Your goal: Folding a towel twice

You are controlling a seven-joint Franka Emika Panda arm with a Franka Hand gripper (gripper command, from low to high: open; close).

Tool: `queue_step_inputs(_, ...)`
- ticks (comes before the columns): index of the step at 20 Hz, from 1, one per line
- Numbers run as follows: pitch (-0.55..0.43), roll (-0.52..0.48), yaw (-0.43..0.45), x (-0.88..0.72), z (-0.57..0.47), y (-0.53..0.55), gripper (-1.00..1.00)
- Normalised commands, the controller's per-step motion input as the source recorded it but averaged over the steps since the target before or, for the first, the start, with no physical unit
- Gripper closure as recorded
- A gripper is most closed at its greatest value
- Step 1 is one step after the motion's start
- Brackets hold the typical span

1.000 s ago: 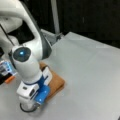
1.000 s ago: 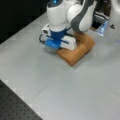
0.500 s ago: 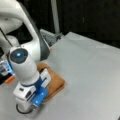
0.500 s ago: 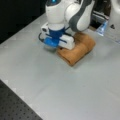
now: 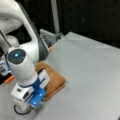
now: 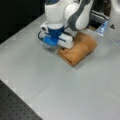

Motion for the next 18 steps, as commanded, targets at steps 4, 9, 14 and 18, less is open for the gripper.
queue_step_inputs(4, 0.148, -0.185, 0.114, -0.20, 0.31, -0.04, 1.00)
queue_step_inputs(9, 0.155, -0.132, 0.115, -0.15, 0.35, -0.04, 1.00)
queue_step_inputs(14, 0.154, -0.047, 0.106, -0.04, 0.29, 0.02, 1.00)
queue_step_inputs(18, 0.164, -0.008, 0.082, 0.03, 0.31, 0.09, 1.00)
